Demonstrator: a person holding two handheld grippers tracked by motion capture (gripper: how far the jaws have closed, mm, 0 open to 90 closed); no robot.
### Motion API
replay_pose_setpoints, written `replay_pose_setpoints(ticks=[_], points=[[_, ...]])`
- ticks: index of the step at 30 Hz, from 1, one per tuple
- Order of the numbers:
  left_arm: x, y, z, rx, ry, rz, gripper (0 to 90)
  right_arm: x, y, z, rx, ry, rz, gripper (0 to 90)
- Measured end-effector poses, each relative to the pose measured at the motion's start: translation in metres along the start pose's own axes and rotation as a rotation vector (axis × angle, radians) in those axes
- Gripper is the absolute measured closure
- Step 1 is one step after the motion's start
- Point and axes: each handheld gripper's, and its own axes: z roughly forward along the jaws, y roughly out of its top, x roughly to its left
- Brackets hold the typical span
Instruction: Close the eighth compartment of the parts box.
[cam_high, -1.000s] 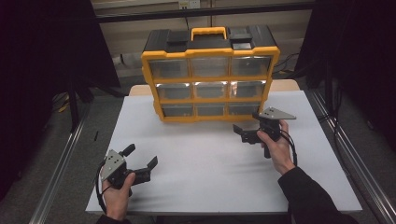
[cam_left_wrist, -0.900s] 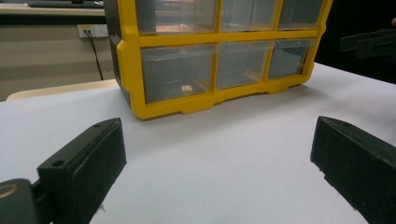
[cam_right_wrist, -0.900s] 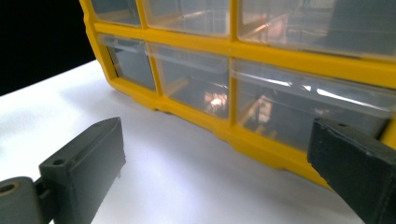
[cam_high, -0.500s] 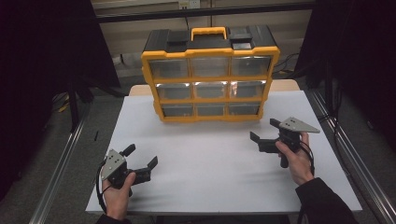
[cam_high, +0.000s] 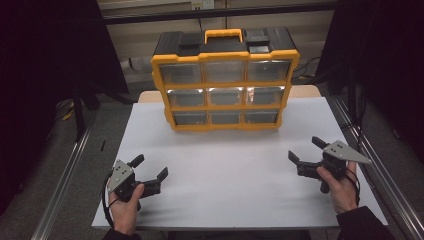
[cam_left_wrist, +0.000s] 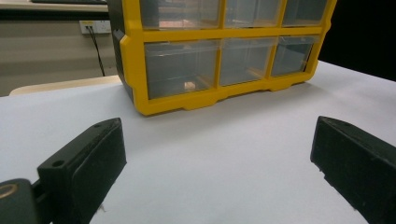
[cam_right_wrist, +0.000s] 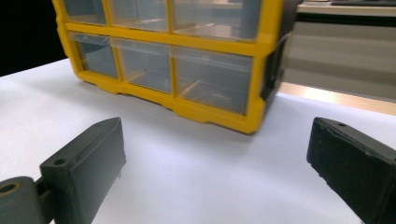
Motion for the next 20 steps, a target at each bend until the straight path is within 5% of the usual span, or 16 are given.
replay_pose_setpoints(ticks=[10,20], points=[[-0.002,-0.001,-0.001,0.001,0.0,-0.002,3.6,-0.006,-0.015,-0.031,0.027,-0.03,0.006,3.1],[0.0,-0.001,-0.001,0.0,-0.006,-0.001,3.6,-0.008,-0.02,-0.039,0.025,-0.04,0.022,2.5]])
